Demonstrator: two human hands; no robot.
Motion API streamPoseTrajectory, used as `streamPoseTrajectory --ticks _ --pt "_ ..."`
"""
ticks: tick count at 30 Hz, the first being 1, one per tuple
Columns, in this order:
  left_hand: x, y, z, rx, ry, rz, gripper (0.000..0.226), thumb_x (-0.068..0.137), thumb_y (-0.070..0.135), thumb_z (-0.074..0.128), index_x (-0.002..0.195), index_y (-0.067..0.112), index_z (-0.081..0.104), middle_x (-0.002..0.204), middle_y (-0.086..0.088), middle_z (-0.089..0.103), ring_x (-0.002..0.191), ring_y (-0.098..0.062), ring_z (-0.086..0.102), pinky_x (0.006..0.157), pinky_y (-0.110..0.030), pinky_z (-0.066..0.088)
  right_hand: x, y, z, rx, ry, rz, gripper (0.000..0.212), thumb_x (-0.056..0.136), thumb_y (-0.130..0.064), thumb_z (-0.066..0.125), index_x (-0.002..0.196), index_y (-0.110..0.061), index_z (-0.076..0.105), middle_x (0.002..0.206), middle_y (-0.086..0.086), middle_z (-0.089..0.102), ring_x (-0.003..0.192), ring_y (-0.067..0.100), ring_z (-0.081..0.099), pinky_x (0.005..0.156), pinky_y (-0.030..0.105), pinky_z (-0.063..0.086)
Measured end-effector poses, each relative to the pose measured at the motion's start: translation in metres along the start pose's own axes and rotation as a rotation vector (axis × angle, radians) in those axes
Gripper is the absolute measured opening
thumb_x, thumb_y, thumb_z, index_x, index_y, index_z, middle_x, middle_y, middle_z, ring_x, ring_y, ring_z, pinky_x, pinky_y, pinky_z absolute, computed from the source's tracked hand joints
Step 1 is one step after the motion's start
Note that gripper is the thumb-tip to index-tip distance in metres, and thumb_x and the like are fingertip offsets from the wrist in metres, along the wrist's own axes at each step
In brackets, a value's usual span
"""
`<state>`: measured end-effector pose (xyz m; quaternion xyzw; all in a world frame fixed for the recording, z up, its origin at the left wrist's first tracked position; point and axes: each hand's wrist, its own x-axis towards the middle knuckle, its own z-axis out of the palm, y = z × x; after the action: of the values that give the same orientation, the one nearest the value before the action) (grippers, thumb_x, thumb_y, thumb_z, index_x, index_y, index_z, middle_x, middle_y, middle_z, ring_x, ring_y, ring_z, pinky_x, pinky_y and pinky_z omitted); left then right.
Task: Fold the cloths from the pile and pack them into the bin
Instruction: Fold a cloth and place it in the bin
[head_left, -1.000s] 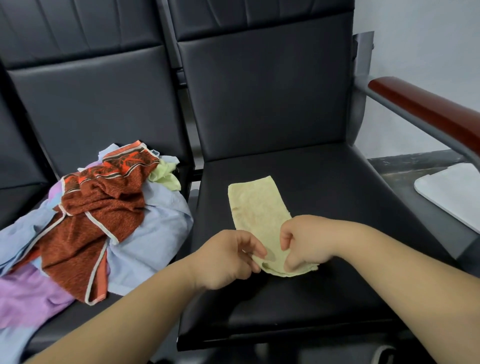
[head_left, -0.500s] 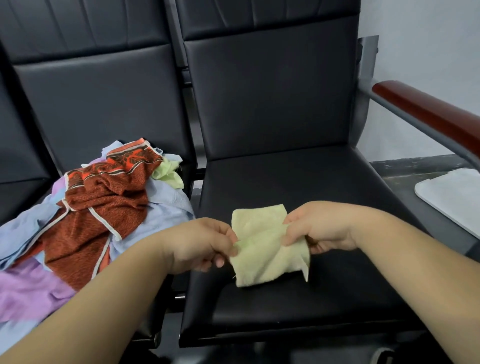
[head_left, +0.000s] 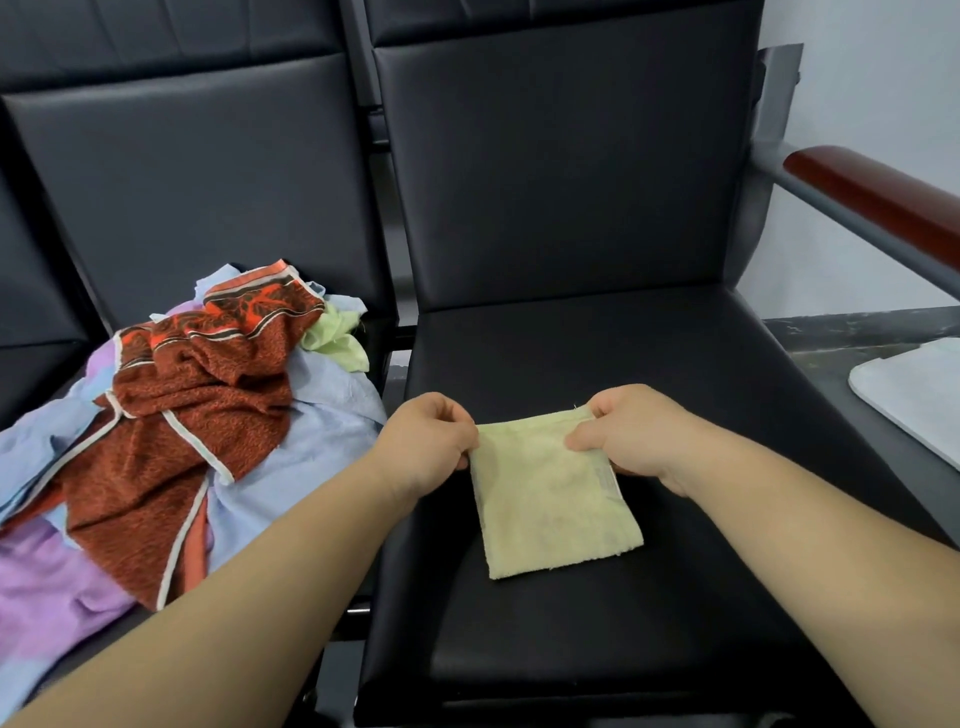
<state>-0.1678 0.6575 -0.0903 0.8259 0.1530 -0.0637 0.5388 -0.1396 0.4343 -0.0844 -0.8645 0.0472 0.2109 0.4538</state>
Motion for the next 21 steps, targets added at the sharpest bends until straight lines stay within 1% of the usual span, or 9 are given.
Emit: streamPoseTrajectory --ticks 3,6,10,12,15,17,18,19,21 --pt "0.011 -0.009 0.006 0.243 0.071 0.077 0.009 0.086 0.014 0.063 0.092 0.020 0.059 0.082 0.003 0.068 0.073 -0.016 0.064 0.062 -0.028 0.051 0.008 0.003 0.004 -0.078 0.071 -0.030 0.018 0.084 -0.021 0.074 0.081 -0.012 0.058 0.082 0.001 0.059 0.073 0.020 0.052 0.066 0.032 0.041" --pt "0.010 -0.012 0.006 0.518 0.116 0.091 0.017 0.090 0.033 0.062 0.099 0.024 0.051 0.087 0.008 0.064 0.077 -0.010 0.061 0.058 -0.026 0.041 0.013 0.001 0.001 -0.247 0.121 -0.031 0.025 0.088 -0.030 0.070 0.088 -0.006 0.067 0.086 -0.002 0.061 0.073 0.018 0.053 0.065 0.031 0.041" --pt "0.007 -0.012 0.003 0.567 -0.017 -0.032 0.032 0.083 0.045 0.062 0.071 0.018 0.050 0.064 0.007 0.054 0.058 -0.013 0.051 0.052 -0.027 0.035 0.009 -0.002 -0.005 -0.459 0.001 0.098 0.044 0.078 -0.046 0.072 0.064 -0.018 0.043 0.064 -0.004 0.041 0.055 0.015 0.038 0.052 0.028 0.031" --pt "0.003 -0.015 0.007 0.611 -0.097 -0.094 0.031 0.077 0.043 0.065 0.065 0.018 0.052 0.065 0.005 0.054 0.061 -0.017 0.052 0.055 -0.027 0.037 0.005 -0.003 0.001 -0.536 -0.040 0.114 0.044 0.079 -0.046 0.074 0.063 -0.018 0.045 0.062 -0.004 0.042 0.054 0.016 0.039 0.050 0.027 0.032" --pt "-0.002 -0.014 0.016 0.474 -0.098 -0.112 0.016 0.078 0.028 0.061 0.071 0.017 0.052 0.072 0.001 0.054 0.068 -0.021 0.051 0.059 -0.028 0.039 0.003 -0.003 0.014 -0.489 -0.028 0.100 0.035 0.081 -0.035 0.075 0.070 -0.017 0.047 0.070 -0.002 0.045 0.061 0.018 0.043 0.054 0.028 0.034" --pt "-0.005 -0.006 0.020 0.288 -0.082 -0.113 0.009 0.083 0.020 0.056 0.083 0.011 0.057 0.077 -0.002 0.054 0.069 -0.020 0.049 0.061 -0.030 0.044 0.001 -0.003 0.013 -0.336 -0.025 0.076 0.019 0.081 -0.023 0.071 0.078 -0.013 0.056 0.078 0.001 0.056 0.068 0.020 0.053 0.059 0.031 0.041" --pt "-0.007 0.000 0.021 0.161 -0.078 -0.116 0.015 0.082 0.020 0.055 0.091 0.008 0.058 0.080 -0.005 0.055 0.071 -0.021 0.050 0.067 -0.035 0.052 -0.003 -0.005 0.008 -0.208 -0.038 0.072 0.012 0.083 -0.019 0.069 0.089 -0.010 0.064 0.088 0.002 0.066 0.076 0.019 0.063 0.063 0.031 0.049" --pt "-0.010 0.007 0.021 0.042 -0.075 -0.113 0.021 0.079 0.021 0.054 0.095 0.008 0.058 0.083 -0.007 0.055 0.074 -0.022 0.052 0.077 -0.043 0.058 -0.010 -0.008 -0.001 -0.074 -0.055 0.069 0.015 0.087 -0.016 0.067 0.100 -0.011 0.069 0.099 0.003 0.073 0.087 0.019 0.070 0.067 0.032 0.056" --pt "-0.016 0.026 0.021 -0.082 -0.038 -0.036 0.026 0.075 0.026 0.055 0.096 0.011 0.058 0.086 -0.008 0.058 0.079 -0.024 0.055 0.084 -0.049 0.058 -0.026 -0.018 -0.024 0.059 -0.037 0.000 0.018 0.092 -0.016 0.066 0.109 -0.017 0.070 0.107 0.002 0.075 0.096 0.019 0.073 0.072 0.038 0.063"
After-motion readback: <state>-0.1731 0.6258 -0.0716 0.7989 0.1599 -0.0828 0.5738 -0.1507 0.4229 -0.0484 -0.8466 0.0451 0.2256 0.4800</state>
